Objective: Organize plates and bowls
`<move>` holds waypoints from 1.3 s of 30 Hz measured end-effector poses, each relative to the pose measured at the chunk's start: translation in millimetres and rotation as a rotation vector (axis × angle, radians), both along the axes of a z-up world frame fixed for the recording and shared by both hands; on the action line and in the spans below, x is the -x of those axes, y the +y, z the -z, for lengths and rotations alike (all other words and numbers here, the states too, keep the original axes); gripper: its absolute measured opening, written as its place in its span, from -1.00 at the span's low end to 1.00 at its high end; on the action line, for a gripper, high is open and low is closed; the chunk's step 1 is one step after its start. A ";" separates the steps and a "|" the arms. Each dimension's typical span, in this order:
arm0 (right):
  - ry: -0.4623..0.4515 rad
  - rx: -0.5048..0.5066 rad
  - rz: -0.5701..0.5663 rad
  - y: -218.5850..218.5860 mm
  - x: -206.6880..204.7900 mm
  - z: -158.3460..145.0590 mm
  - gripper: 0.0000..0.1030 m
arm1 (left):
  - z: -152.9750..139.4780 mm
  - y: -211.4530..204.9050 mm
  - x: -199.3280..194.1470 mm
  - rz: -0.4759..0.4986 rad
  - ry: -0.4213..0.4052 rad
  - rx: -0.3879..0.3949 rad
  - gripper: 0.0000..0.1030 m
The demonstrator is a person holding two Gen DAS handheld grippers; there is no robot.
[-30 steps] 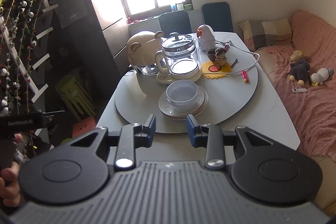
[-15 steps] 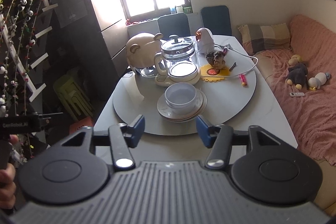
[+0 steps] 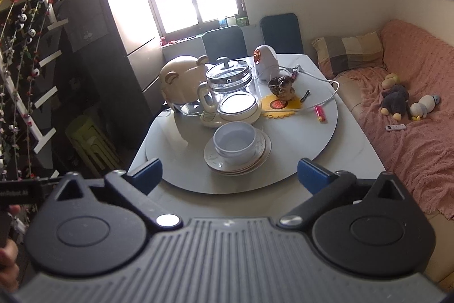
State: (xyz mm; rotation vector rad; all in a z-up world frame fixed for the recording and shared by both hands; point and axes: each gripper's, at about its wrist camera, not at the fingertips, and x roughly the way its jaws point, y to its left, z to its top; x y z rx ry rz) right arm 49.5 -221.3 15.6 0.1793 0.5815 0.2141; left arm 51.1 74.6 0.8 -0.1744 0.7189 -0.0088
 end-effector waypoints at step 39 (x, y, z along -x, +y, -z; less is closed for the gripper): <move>0.009 0.024 -0.036 8.4 -6.1 4.8 1.00 | -3.8 -3.4 -8.8 0.010 -0.027 0.015 0.92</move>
